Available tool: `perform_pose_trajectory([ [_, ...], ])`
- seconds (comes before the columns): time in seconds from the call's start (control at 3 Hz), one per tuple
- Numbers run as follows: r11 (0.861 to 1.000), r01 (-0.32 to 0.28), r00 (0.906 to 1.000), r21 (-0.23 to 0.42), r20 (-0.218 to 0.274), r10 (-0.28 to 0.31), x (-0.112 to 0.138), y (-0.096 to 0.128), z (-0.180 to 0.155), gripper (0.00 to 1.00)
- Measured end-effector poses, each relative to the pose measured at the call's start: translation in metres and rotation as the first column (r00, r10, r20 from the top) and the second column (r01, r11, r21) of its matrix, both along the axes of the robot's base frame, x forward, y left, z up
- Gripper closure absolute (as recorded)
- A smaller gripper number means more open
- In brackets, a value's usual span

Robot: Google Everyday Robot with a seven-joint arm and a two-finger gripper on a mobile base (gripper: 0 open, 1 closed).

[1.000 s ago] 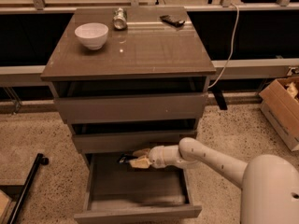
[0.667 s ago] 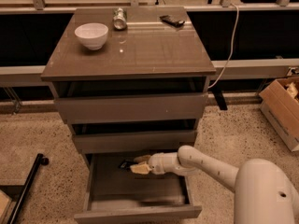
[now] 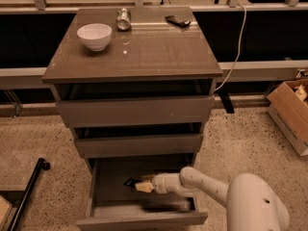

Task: Place rxbar blueberry into bottom drawer

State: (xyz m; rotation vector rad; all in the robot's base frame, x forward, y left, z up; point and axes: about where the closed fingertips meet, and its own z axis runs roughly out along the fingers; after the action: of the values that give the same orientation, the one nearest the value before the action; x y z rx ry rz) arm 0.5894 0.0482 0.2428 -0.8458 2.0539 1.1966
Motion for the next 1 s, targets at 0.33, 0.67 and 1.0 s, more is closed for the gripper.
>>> perform_pose_trajectory([
  [0.33,0.998,0.052,0.9977,-0.035,-0.042,-0.053,-0.003,-0.002,-0.044,1.0],
  [0.67,0.993,0.065,0.9938,-0.094,-0.084,-0.073,-0.006,-0.005,-0.079,1.0],
  [1.0,0.993,0.062,0.9936,-0.096,-0.088,-0.071,-0.008,-0.003,-0.081,0.83],
])
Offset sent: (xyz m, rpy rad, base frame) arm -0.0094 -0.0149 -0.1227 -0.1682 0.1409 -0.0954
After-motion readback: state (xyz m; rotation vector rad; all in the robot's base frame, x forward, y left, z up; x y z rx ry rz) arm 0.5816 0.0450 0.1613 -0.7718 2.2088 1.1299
